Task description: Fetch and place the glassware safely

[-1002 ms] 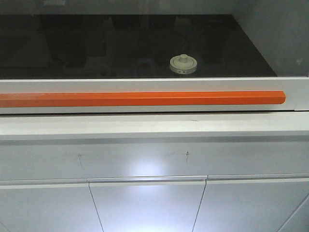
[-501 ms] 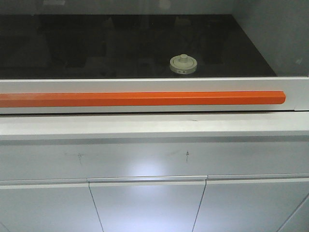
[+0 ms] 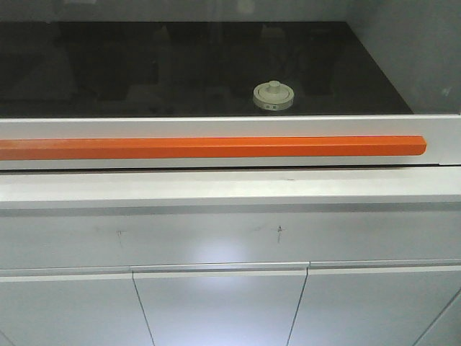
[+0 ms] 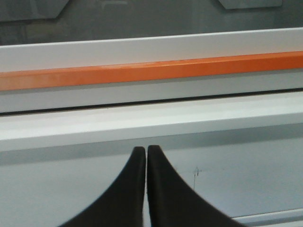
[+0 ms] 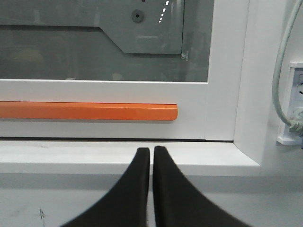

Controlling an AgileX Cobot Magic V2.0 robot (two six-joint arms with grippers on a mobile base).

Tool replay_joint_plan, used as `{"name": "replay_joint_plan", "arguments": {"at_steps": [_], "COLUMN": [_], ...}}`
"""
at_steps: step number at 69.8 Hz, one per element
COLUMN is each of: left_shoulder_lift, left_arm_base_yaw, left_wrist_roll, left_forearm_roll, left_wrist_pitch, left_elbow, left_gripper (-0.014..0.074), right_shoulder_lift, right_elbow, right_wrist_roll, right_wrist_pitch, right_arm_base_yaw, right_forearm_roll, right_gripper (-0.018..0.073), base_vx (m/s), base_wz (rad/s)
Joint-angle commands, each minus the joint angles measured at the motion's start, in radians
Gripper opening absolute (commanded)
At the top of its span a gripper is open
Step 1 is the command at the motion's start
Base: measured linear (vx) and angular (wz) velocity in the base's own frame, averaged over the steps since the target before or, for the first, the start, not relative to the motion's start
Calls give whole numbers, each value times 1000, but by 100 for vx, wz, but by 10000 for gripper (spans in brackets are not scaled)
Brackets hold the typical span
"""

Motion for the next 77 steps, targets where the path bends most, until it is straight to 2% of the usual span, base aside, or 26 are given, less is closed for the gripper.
{"name": "replay_joint_plan", "arguments": {"at_steps": [1, 13, 20, 30, 40, 48, 53, 62, 77], "left_shoulder_lift": [-11, -11, -9, 64, 253, 431, 526, 651, 781], "left_arm_base_yaw": [-4, -4, -4, -4, -4, -4, -4, -4, -4], "left_wrist_roll": [-7, -70, -87, -87, -82, -80, -52, -4, -3], "left_forearm_roll": [-11, -11, -11, -11, -10, -7, -7, -8, -10], "left_wrist_pitch": [-139, -339, -413, -394, -388, -390, -393, -411, -418], "left_elbow": [27, 2, -64, -249, -492, -657, -723, -767, -760], "left_gripper": [-7, -7, -7, -7, -7, -7, -7, -7, -7], "right_shoulder_lift": [-13, -13, -12, 3, 108, 216, 286, 436, 647], "right_elbow": [17, 5, -63, -239, -448, -578, -630, -663, -663], "right_wrist_roll": [-7, -2, -3, -3, -3, -3, -3, -3, -3], "right_wrist_pitch": [-111, -262, -255, -153, -12, 18, 18, -7, -76], "right_arm_base_yaw": [-2, -2, -2, -2, -2, -2, -2, -2, -2], "right_forearm_roll": [0, 2, 2, -2, -1, -1, -1, -1, -1], "right_gripper": [-3, -3, -3, -3, -3, -3, -3, -3, -3], "base_vx": [0, 0, 0, 0, 0, 0, 0, 0, 0], "base_wz": [0, 0, 0, 0, 0, 0, 0, 0, 0]}}
